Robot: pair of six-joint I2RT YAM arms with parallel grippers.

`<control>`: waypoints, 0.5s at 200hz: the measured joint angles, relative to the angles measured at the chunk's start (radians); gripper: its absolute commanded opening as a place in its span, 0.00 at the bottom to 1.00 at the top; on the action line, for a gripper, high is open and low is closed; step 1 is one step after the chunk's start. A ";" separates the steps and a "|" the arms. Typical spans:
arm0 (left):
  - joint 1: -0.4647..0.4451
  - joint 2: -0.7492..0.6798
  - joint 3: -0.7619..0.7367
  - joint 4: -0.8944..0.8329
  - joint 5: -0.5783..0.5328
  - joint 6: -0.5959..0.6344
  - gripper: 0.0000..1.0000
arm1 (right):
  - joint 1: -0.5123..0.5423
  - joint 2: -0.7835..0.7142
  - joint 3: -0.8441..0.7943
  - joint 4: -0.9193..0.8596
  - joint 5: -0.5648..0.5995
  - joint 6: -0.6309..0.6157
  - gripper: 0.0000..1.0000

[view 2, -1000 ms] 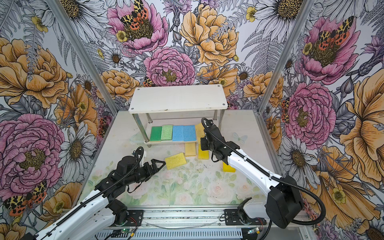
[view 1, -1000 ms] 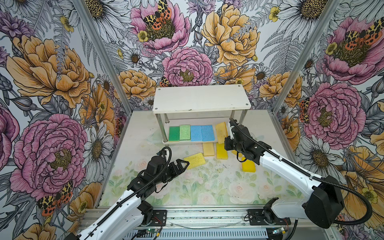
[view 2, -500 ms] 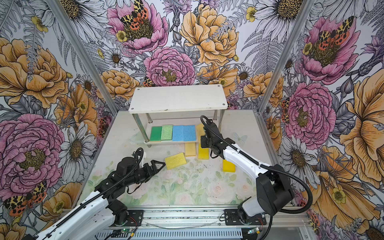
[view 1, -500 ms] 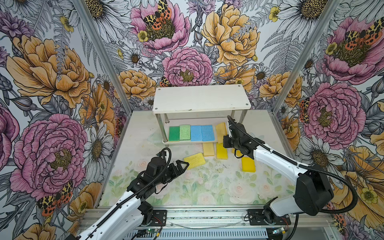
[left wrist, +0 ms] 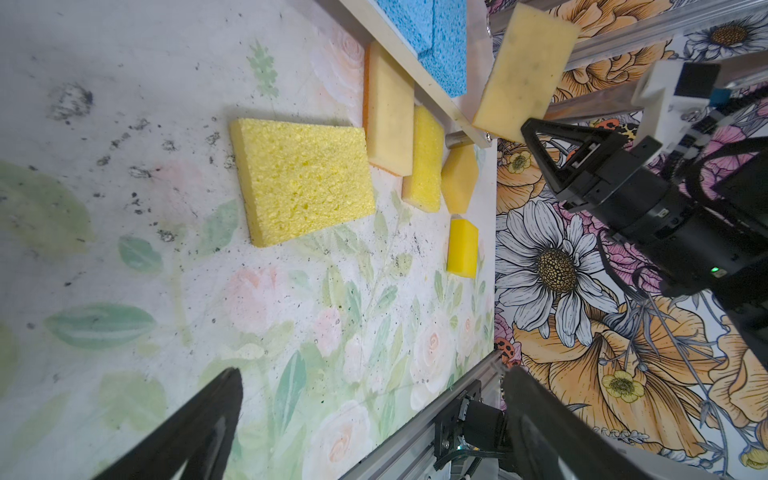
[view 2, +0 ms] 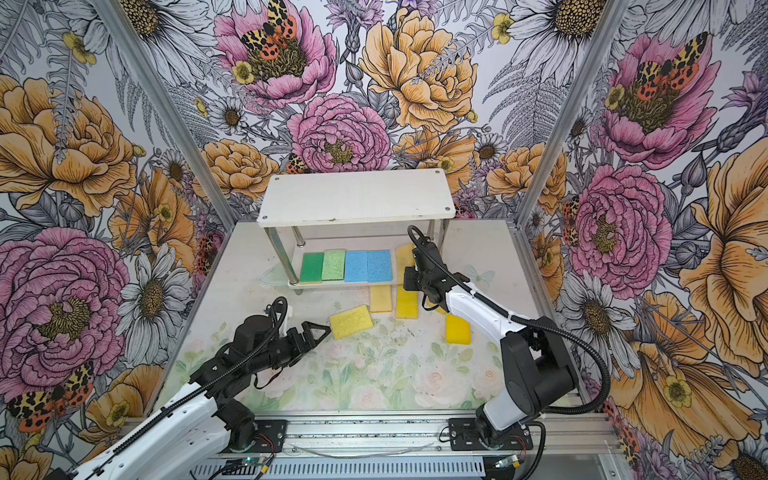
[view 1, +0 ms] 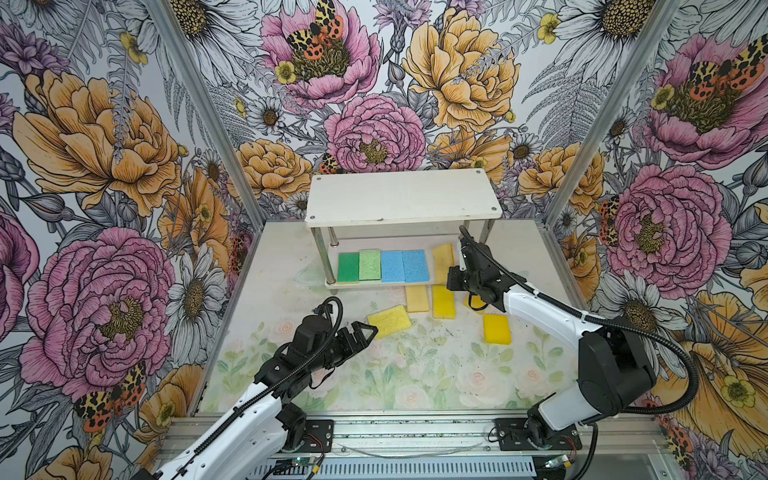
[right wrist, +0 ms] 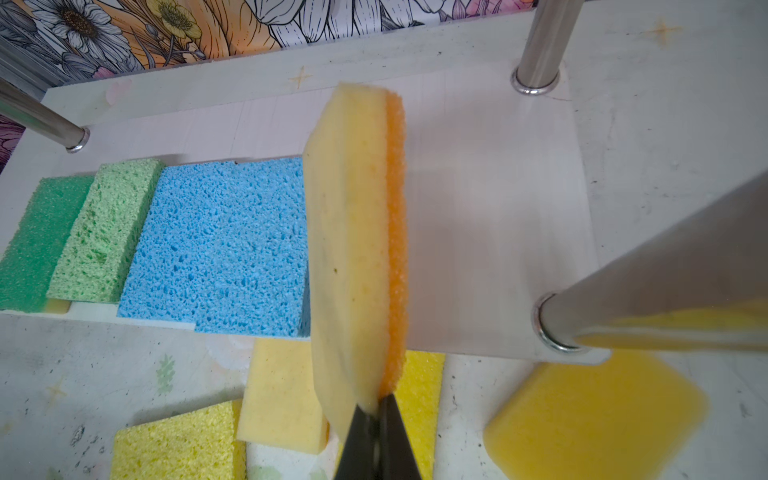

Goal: Place and organize the cleaning sponges onto the shelf
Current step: 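Carry the beige sponge onto the lower shelf tier while the left arm withdraws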

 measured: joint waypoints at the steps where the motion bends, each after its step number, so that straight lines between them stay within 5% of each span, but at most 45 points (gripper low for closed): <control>1: 0.000 0.000 0.000 0.000 0.000 0.000 0.99 | 0.000 0.002 0.000 0.001 -0.001 0.002 0.04; 100: 0.035 -0.025 -0.011 -0.026 0.021 0.000 0.99 | -0.028 0.073 0.027 0.028 -0.081 0.025 0.05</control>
